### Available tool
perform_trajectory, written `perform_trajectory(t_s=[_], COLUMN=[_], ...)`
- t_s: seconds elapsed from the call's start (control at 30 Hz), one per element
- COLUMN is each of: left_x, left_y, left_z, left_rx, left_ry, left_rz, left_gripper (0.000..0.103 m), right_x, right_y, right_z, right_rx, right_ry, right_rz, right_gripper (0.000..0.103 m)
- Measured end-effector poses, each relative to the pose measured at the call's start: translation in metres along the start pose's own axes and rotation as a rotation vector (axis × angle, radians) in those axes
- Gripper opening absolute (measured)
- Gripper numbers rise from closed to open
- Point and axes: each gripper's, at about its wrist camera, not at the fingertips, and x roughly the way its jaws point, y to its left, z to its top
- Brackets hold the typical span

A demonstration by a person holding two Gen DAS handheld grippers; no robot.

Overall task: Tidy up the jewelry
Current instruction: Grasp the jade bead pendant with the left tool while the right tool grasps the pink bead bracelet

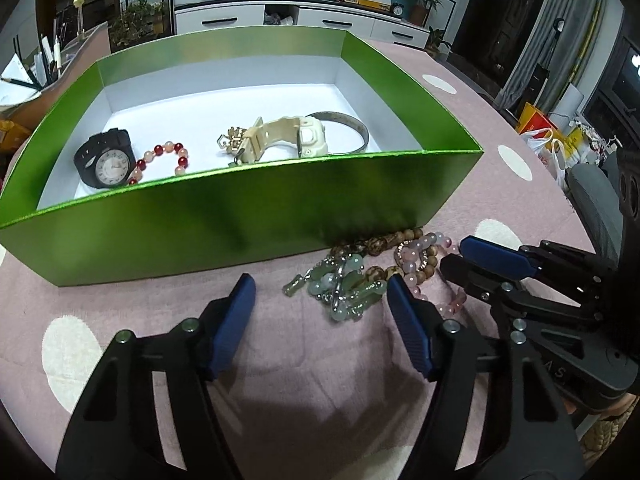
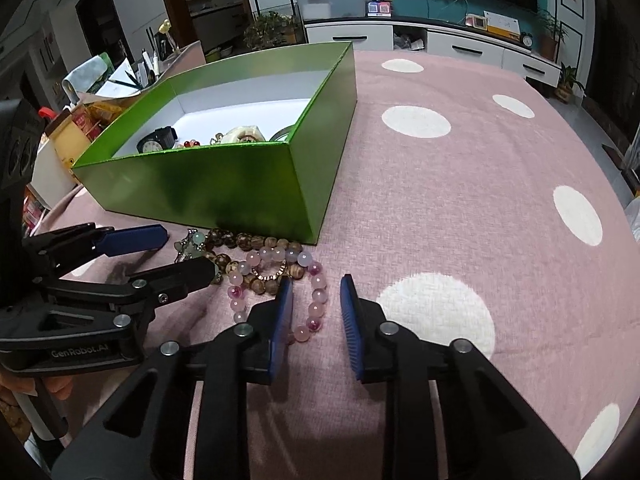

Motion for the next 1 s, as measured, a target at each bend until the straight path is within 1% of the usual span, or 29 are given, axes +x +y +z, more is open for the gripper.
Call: perform_trajectory(t_s=[0.07, 0.13, 0.17, 0.2, 0.27, 0.33, 0.4, 0.5, 0.53, 0.57, 0.77, 1.0], left_x=[0.002, 0.002, 0.003, 0.004, 0.003, 0.003, 0.002, 0.0, -0.001, -0.001, -0.006, -0.024], left_y=[-0.001, -0.003, -0.003, -0.005, -0.007, -0.007, -0.006, -0.005, -0.005, -0.005, 0.0, 0.008], left_z=[0.0, 0.002, 0.002, 0.002, 0.002, 0.001, 0.0, -0.002, -0.003, -0.004, -0.01, -0.018], left_rx=[0.003, 0.008, 0.012, 0.023, 0.033, 0.037, 0.042, 0.035, 0.034, 0.033, 0.001, -0.034], left_ry=[-0.001, -0.003, -0.003, -0.001, -0.001, -0.003, -0.004, -0.003, -0.005, -0.005, -0.009, -0.029], left_rz=[0.002, -0.003, -0.004, 0.003, 0.004, -0.007, -0.003, -0.022, -0.026, -0.031, -0.048, -0.058], left_gripper=[0.068, 0.06, 0.059, 0.059, 0.057, 0.043, 0.034, 0.026, 0.02, 0.016, 0.015, 0.015], right_x=[0.001, 0.002, 0.003, 0.003, 0.003, 0.002, 0.001, -0.003, -0.005, -0.008, -0.025, -0.043], right_y=[0.001, 0.003, 0.003, 0.004, 0.003, 0.003, 0.003, 0.003, 0.003, 0.003, 0.003, 0.001], right_z=[0.0, 0.0, 0.001, 0.001, 0.0, 0.0, -0.001, -0.002, -0.002, -0.001, 0.001, 0.0], right_rx=[-0.009, -0.021, -0.024, -0.026, -0.027, -0.026, -0.024, -0.023, -0.022, -0.021, -0.015, 0.003], right_ry=[0.0, -0.001, -0.002, -0.002, -0.005, -0.009, -0.013, -0.025, -0.03, -0.038, -0.082, -0.121], right_rz=[-0.008, -0.018, -0.023, -0.026, -0.028, -0.028, -0.028, -0.023, -0.022, -0.019, -0.007, -0.005], right_gripper=[0.023, 0.016, 0.014, 0.011, 0.009, 0.008, 0.008, 0.007, 0.007, 0.007, 0.007, 0.007])
